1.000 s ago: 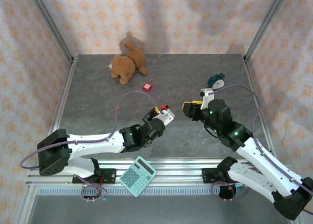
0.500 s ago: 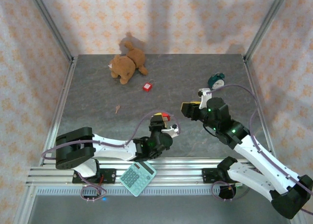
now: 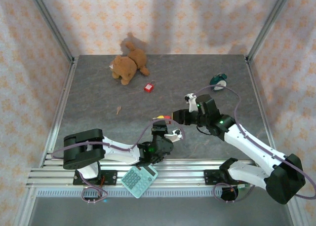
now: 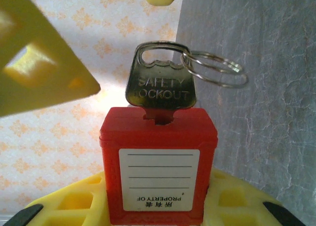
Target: Unlock with the key
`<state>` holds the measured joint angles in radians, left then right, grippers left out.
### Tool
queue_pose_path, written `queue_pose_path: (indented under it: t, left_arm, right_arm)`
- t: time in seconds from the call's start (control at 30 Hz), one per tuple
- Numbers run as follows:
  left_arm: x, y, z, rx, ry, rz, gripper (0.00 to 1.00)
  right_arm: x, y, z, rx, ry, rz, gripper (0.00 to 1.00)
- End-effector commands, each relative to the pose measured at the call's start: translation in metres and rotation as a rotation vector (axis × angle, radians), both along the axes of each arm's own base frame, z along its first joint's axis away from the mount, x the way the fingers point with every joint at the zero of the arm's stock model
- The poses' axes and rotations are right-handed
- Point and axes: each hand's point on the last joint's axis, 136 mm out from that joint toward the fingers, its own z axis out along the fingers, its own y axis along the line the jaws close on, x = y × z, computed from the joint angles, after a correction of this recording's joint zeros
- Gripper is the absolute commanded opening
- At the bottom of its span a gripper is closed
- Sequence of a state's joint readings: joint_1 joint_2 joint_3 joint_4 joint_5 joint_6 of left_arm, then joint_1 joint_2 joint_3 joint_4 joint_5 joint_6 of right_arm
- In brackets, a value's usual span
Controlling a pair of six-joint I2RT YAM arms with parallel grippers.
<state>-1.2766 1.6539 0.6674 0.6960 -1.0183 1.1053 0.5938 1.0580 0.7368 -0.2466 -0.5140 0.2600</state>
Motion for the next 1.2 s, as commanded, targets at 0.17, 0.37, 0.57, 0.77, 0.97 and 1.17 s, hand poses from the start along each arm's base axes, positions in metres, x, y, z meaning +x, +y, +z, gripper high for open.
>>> queue_pose_path:
  t: [0.17, 0.37, 0.57, 0.77, 0.97, 1.17]
  left_arm:
    - [-0.002, 0.003, 0.005, -0.006, -0.035, 0.031, 0.32]
    - [-0.003, 0.005, 0.009, -0.020, -0.033, 0.031, 0.32]
    - [-0.005, 0.003, 0.006, -0.022, -0.037, 0.026, 0.31]
    - [-0.006, 0.002, 0.013, -0.038, -0.045, 0.023, 0.31]
    - [-0.008, 0.003, 0.017, -0.042, -0.053, 0.023, 0.31]
    - [-0.010, 0.002, 0.020, -0.046, -0.068, 0.023, 0.31]
  right_arm:
    - [-0.004, 0.002, 0.011, 0.008, -0.016, 0.036, 0.54]
    - [-0.007, -0.001, -0.003, 0.003, 0.019, 0.018, 0.54]
    - [-0.004, -0.007, -0.008, -0.019, 0.012, -0.021, 0.54]
    - [-0.002, -0.007, -0.014, -0.036, 0.027, -0.023, 0.54]
    - [0.002, -0.012, -0.020, -0.066, 0.031, -0.051, 0.54]
    - [0.005, -0.015, -0.026, -0.092, 0.042, -0.073, 0.54]
